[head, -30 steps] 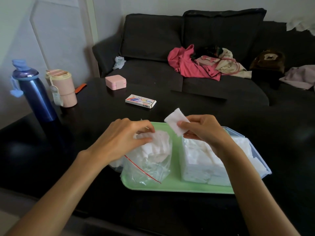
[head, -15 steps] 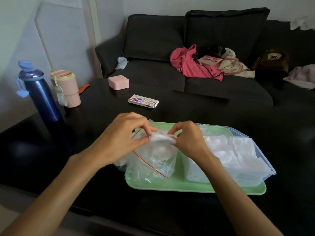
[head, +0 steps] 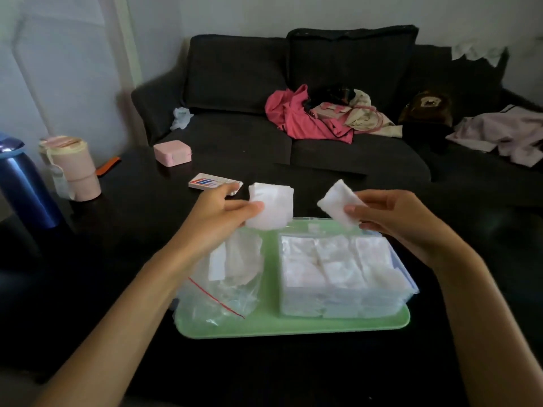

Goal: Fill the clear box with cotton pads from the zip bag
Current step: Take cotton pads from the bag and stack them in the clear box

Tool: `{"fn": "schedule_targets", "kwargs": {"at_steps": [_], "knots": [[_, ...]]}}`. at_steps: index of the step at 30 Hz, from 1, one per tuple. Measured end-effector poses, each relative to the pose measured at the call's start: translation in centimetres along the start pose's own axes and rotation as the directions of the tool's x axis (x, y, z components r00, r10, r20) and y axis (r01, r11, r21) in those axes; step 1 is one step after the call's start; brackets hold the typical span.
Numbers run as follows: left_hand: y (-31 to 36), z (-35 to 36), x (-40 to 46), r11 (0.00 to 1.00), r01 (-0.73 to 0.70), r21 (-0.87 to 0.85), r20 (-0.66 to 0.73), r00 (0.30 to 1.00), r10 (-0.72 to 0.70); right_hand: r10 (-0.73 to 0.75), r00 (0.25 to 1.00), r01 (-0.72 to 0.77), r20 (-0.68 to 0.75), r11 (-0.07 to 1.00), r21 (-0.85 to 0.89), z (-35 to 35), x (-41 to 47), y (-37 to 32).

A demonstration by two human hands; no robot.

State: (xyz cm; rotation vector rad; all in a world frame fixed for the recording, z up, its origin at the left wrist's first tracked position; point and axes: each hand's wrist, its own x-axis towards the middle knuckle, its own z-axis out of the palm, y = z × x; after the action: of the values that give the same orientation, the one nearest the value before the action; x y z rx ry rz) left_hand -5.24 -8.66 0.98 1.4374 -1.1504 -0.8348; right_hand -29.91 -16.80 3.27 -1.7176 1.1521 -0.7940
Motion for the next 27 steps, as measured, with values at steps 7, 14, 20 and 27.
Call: {"fn": "schedule_targets", "kwargs": {"at_steps": [7,14,20,27], "knots": [[-0.5,6.3,0.3,0.994,-0.069,-0.083,0.119,0.99,0.078,0.133,0.989,-0.108,0.068,0.952,-0.288,-6.1,-1.0,4.6],[-0.2,9.1,1.2,0.984,0.0,-0.176,0.161,0.987,0.028,0.131,0.958,0.026,0.254,0.845,-0.534,-5.3,-1.4,6.4],[-0.7,10.2,1.0,0.957,0.166,-0.236,0.179,0.976,-0.125,-0.016,0.999,0.043,0.043,0.665,-0.745,-4.2,-1.5,6.5],[-0.9,10.9,0.5,0.967,0.092,-0.238,0.221,0.974,-0.039,0.061,0.996,-0.077,0.071,0.963,0.258,-3.5,-2.1,3.5]]}}
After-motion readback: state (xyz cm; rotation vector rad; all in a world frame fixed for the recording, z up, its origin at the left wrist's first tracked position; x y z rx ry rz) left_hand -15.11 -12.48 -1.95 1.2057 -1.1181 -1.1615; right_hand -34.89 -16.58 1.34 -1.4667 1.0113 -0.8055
